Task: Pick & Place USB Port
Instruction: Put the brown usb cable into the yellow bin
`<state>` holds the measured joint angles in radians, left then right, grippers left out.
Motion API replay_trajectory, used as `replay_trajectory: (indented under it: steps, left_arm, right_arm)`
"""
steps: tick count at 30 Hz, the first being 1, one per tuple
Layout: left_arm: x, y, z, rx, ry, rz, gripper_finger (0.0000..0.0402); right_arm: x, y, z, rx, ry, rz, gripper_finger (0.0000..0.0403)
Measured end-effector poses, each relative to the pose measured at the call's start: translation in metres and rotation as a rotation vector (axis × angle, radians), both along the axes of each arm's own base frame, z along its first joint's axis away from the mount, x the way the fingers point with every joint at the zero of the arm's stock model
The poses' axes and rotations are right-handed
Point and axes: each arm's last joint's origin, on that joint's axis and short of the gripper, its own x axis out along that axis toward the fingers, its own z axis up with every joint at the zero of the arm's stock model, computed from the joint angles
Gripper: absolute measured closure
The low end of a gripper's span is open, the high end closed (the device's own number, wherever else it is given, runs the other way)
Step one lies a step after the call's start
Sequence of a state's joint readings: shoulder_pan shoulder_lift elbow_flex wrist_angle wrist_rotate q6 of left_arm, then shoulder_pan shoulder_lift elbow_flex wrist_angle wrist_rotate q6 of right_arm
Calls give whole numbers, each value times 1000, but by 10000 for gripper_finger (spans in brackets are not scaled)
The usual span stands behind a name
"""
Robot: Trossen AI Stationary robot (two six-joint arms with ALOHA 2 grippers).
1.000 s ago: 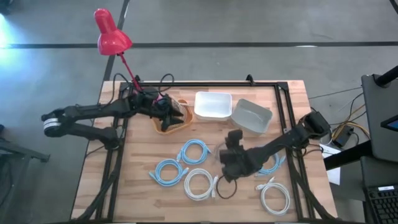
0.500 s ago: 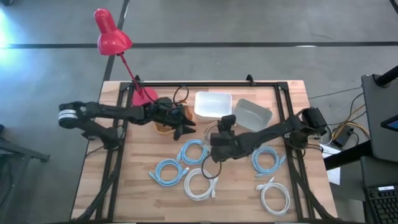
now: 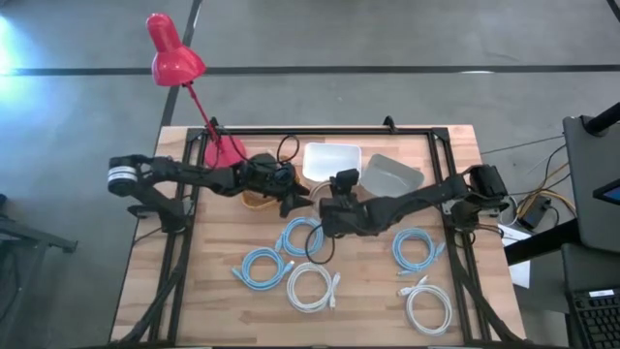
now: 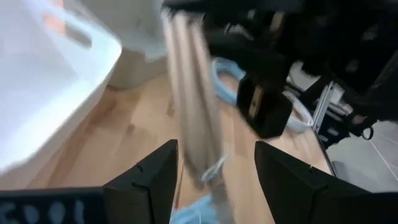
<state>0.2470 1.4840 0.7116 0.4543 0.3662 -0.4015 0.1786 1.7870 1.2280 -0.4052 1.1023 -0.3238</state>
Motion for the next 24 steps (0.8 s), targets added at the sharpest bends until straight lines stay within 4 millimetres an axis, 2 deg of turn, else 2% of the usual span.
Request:
replay_trajectory:
  steps: [13,18,22,24]
  left_arm:
    - [4,2,5,73,-74,13,207]
    - [4,2,5,87,-73,11,274]
    - [4,2,4,118,-71,7,346]
    - [4,2,4,135,-74,2,365]
  right_arm:
    - [8,-1,5,26,-104,0,341]
    - [8,-1,6,29,-113,0,332]
    - [8,-1,6,39,-137,-8,310]
    - [9,-1,6,55,-168,-20,298]
